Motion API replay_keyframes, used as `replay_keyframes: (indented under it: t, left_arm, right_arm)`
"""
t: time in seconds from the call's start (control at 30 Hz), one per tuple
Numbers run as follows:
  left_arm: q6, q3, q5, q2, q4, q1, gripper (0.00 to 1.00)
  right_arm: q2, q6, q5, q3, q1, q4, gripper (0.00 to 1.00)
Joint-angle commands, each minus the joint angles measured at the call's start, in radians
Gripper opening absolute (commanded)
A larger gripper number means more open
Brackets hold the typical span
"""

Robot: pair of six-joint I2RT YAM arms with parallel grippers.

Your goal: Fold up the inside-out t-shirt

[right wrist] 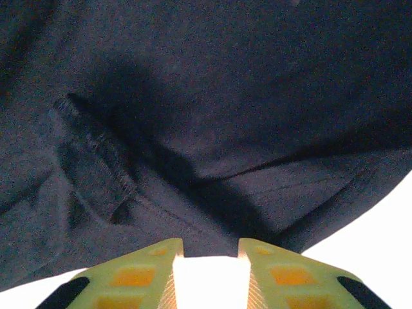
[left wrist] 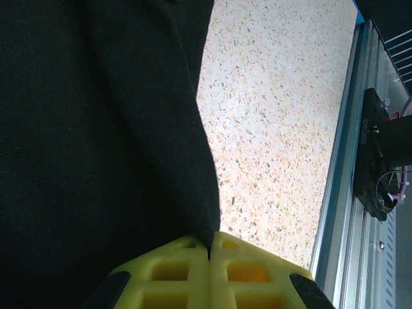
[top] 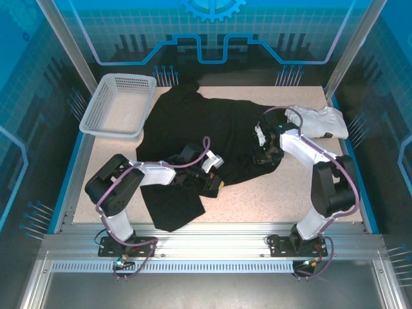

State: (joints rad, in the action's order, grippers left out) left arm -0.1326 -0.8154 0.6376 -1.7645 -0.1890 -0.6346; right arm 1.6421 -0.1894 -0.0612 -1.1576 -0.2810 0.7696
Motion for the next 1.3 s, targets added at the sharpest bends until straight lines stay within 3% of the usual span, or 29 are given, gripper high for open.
replay_keyframes:
  t: [0.0,0.27,0.63,0.8,1.1,1.27]
  left_arm:
    - [0.002,0.0,0.042,-0.012,0.003,0.002,0.0]
    - [-0.002,0.004,0.047,-0.01,-0.002,0.001,0.0]
    - [0.0,0.005,0.047,-0.006,-0.007,0.002,0.0]
    - [0.001,0.006,0.045,-0.006,-0.006,0.003,0.0]
    - [0.003,0.008,0.04,-0.006,-0.005,0.002,0.0]
    - [0.002,0.006,0.039,-0.012,-0.007,0.003,0.0]
  right_arm:
    - [-0.052,-0.001,0.087,0.055,-0.029,-0.078,0.34]
    - [0.018,0.07,-0.013,0.005,-0.12,-0.121,0.42]
    - [0.155,0.144,-0.153,-0.109,-0.179,-0.09,0.44]
    - [0.191,0.16,-0.173,-0.141,-0.179,-0.086,0.41]
    - [0.215,0.156,-0.164,-0.162,-0.16,-0.059,0.26]
    - [0.227,0.148,-0.143,-0.162,-0.149,-0.04,0.27]
